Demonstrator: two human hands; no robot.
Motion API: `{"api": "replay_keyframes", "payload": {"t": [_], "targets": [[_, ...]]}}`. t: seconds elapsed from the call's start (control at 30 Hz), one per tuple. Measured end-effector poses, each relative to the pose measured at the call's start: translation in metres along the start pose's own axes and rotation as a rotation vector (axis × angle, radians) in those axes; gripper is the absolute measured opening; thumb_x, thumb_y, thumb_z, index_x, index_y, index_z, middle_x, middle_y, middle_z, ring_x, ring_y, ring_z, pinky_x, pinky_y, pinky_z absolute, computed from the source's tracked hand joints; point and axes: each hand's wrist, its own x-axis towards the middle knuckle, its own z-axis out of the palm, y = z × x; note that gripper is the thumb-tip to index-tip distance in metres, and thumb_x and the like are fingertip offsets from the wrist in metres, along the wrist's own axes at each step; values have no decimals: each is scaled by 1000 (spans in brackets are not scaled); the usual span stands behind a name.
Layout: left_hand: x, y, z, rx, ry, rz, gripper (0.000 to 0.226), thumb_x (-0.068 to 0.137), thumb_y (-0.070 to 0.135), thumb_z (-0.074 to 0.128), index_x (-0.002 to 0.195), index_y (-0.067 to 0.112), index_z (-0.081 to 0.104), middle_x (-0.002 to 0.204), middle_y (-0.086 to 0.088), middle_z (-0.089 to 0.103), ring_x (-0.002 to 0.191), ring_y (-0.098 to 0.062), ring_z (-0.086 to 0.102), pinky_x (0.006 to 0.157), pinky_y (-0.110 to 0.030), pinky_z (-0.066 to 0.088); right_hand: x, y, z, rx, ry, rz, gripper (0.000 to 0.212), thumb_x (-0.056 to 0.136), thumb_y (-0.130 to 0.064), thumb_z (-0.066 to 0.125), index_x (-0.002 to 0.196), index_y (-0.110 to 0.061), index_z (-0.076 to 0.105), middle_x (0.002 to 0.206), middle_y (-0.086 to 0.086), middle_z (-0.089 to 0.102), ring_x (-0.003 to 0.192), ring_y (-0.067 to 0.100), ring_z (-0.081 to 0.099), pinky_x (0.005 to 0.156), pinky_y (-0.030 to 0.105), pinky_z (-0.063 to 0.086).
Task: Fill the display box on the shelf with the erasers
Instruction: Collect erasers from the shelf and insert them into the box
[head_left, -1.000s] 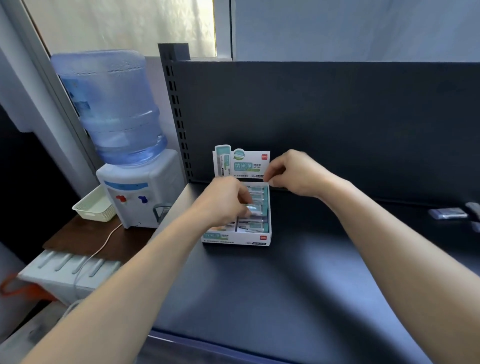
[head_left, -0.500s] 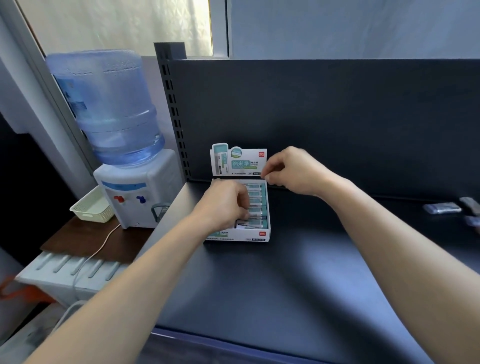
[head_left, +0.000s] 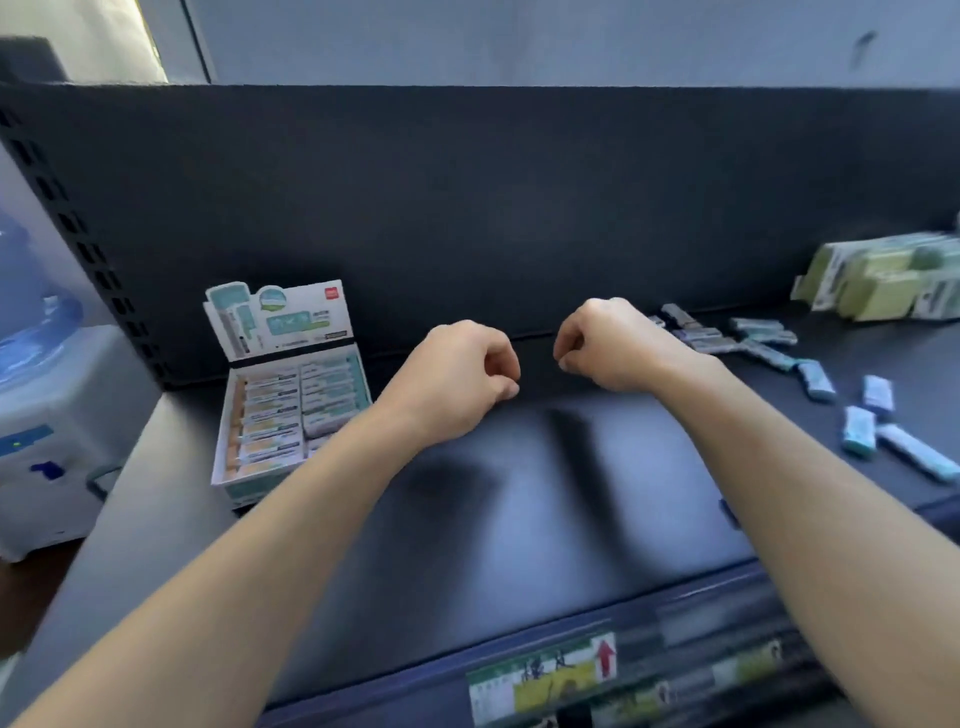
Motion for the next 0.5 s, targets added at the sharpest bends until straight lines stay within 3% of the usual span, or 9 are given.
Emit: {"api": "replay_keyframes", "payload": {"t": [0.1,0.2,0.3,0.4,0.5], "targets": [[14,28,22,-20,-61,52,5,82,15,66,85,14,71,79,3,66,72,-12,58,61,-20,44,-18,44,-12,-48,10,118,16,81,-10,61,89,-16,75,94,11,71,86,28,65,68,28,49],[28,59,46,-18,-120,96,5,82,14,66,85,14,70,76,5,61,69,-10,54,56,-13,39,-34,90,-30,-70,40,215,15,80,-9,60,84,-10,75,90,14,71,83,32,66,69,31,54],[44,91,72,2,-193,140,6,82,14,67,86,13,71,75,4,59,69,-11,52,56,-12,37,-45,133,-50,-76,50,284,14,79,-10,62,74,-20,70,84,11,70,75,30,65,63,30,55],[59,119,98,9,-259,156,8,82,15,67,88,12,70,68,8,57,60,-3,49,49,-7,34,-50,169,-64,-72,44,316,16,78,-7,64,75,-21,72,87,12,72,82,30,67,75,33,57],[74,142,121,35,-336,153,10,80,17,70,89,13,70,64,12,53,59,-6,51,51,-11,37,-56,201,-72,-66,31,360,15,80,-4,64,85,-11,75,90,13,73,87,31,67,74,33,54]]}}
